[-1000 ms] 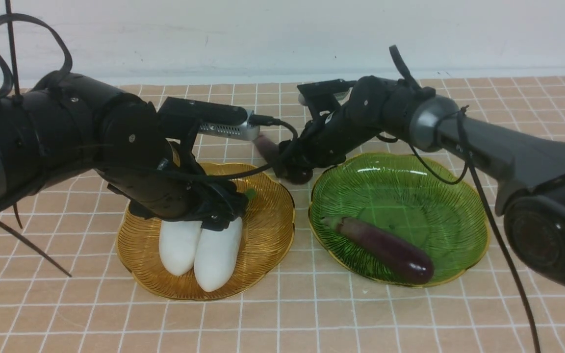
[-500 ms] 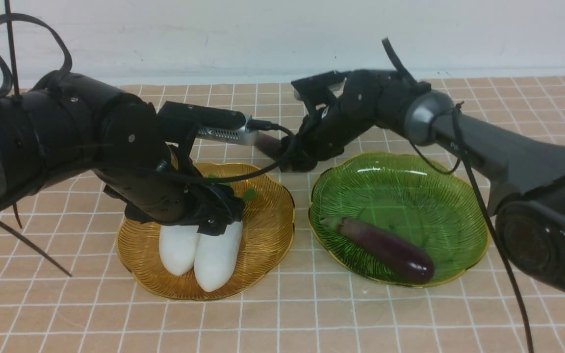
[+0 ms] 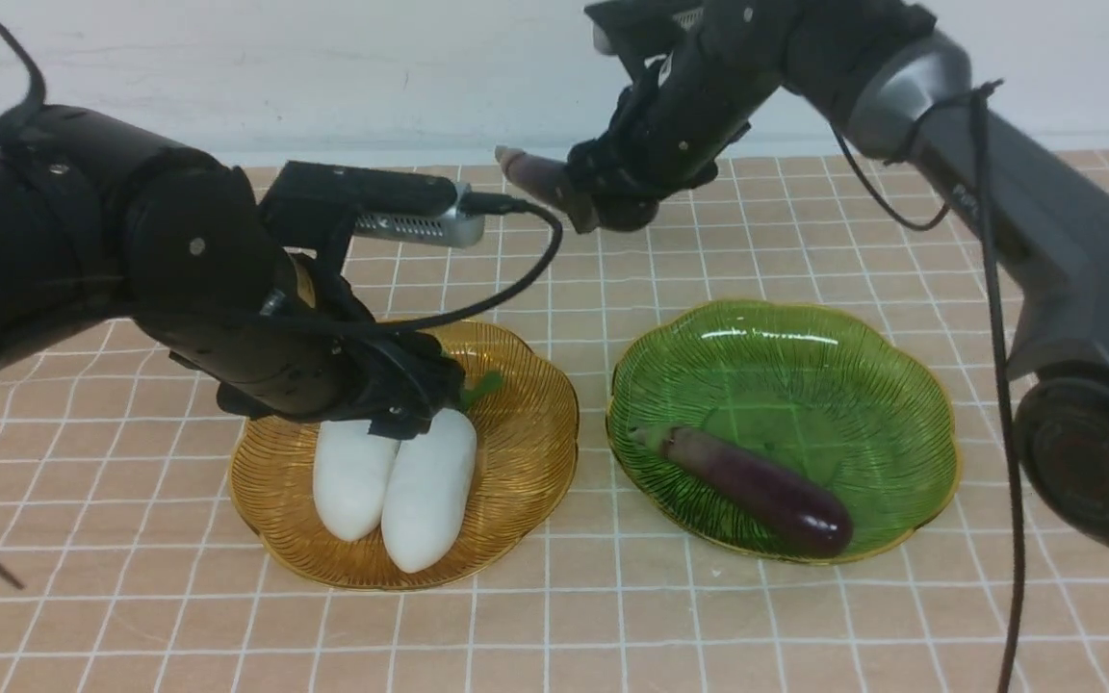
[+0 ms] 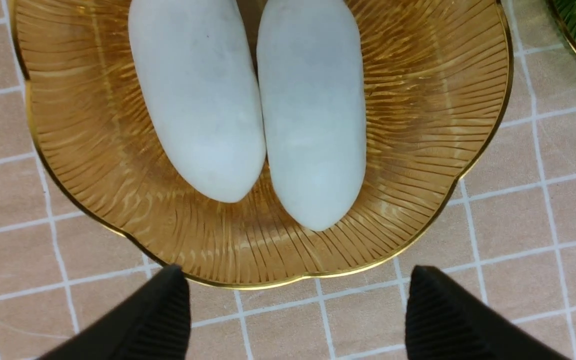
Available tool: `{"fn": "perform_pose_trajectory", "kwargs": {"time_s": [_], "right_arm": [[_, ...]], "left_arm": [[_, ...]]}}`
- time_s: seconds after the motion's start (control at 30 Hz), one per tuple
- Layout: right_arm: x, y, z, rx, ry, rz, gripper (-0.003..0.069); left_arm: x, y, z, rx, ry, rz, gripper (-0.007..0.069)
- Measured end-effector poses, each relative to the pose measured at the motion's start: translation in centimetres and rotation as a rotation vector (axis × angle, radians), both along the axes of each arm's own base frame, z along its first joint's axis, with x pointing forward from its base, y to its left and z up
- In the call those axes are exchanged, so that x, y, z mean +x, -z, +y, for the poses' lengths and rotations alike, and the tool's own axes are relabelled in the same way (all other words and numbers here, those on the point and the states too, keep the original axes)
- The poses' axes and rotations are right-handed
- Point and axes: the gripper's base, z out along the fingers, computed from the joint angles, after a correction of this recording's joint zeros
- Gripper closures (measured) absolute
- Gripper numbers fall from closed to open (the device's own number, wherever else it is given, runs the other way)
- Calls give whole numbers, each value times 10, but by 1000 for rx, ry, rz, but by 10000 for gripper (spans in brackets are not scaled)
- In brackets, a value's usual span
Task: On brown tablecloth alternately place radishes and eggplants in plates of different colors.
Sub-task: 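Put the eggplants into the green plate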
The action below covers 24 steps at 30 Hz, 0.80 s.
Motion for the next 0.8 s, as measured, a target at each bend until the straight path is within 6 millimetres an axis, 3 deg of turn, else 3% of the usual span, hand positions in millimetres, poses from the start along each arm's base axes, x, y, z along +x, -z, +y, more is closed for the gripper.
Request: {"fn": "perform_pose_trajectory", "kwargs": {"time_s": [0.4,0.6,0.7,0.8], "right_arm": [[6,8,-12,5,46,17,207],[-10,26,-27,-38,78,101,148],[-17,10,-30,-25,81,75,145],[-27,-24,-37,7,85,10,145]], "left_arm": [[-6,2,2,26,-6,67,99],[-10,4,4,49,-7,116,99],[-12,0,5,36,-9,109,109],[-17,-9,7,22,-8,80,161]]}}
